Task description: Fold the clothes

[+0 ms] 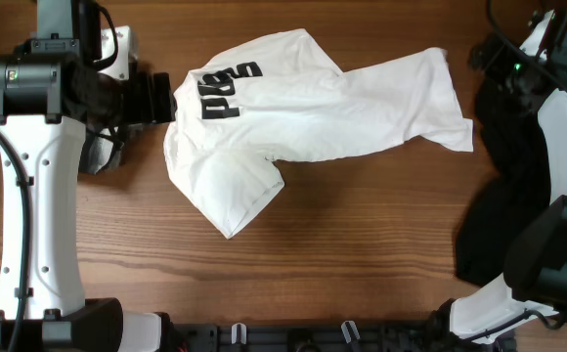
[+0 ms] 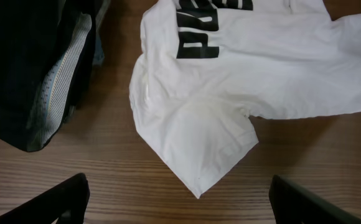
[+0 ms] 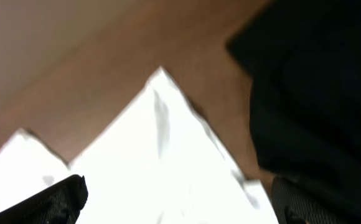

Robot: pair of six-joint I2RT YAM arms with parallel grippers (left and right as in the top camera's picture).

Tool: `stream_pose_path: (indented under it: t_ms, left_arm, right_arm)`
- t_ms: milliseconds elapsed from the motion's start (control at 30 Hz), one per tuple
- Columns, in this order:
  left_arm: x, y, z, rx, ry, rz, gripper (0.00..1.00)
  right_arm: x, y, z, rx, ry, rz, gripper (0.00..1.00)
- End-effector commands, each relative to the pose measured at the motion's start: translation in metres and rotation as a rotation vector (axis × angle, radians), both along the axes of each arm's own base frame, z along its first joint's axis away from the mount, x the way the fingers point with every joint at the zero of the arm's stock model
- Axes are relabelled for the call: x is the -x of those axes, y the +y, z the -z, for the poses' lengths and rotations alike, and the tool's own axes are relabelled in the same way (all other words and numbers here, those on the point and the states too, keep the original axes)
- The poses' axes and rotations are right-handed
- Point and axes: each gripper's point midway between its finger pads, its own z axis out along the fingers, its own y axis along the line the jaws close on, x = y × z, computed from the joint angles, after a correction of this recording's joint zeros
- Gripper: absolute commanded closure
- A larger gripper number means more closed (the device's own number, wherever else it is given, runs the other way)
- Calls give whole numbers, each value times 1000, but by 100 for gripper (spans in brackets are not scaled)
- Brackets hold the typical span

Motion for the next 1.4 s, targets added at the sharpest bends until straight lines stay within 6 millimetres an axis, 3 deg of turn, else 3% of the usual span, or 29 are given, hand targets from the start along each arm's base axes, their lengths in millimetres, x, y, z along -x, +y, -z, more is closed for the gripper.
stream_pose_path:
  t_ms: [0, 100, 167, 233, 433, 633, 833, 1000, 1067, 1100, 1133, 1200, 1233, 1367]
  left_arm:
    - [4, 2, 10, -1, 40, -15, 8]
    - [18, -13, 41, 82, 150, 13, 12]
    - [29, -19, 69, 115, 229, 18, 17]
    - [40, -26, 100, 161, 302, 26, 17]
    - [69, -38, 193, 248, 419, -43, 19]
    - [67, -43, 253, 291, 318, -71, 33]
    - [60, -42, 272, 287, 230, -64, 37]
    - [60, -38, 280, 271, 213, -89, 58]
    - [70, -40, 282, 279, 258, -92, 60]
    - [80, -40, 284, 280, 299, -97, 37]
    - [84, -39, 286, 268, 310, -102, 21]
    - [84, -37, 287, 258, 309, -105, 16]
    - [84, -37, 287, 258, 310, -105, 16]
    - [92, -37, 288, 256, 344, -110, 16]
  right_arm:
    - [27, 22, 10, -22, 108, -116, 1]
    - [70, 35, 39, -108, 305, -89, 5]
    - [89, 42, 60, -137, 384, -87, 24]
    - [99, 45, 77, -149, 418, -87, 28]
    - [101, 55, 89, -192, 406, -112, 29]
    - [98, 54, 89, -186, 392, -115, 28]
    - [98, 54, 89, -186, 390, -115, 28]
    - [88, 50, 90, -171, 346, -109, 28]
    - [82, 49, 95, -177, 320, -80, 28]
    - [79, 48, 97, -182, 305, -65, 28]
    - [76, 47, 98, -180, 292, -61, 28]
    - [71, 45, 99, -181, 278, -53, 28]
    - [68, 45, 102, -183, 273, -52, 37]
    - [58, 43, 131, -189, 290, -52, 48]
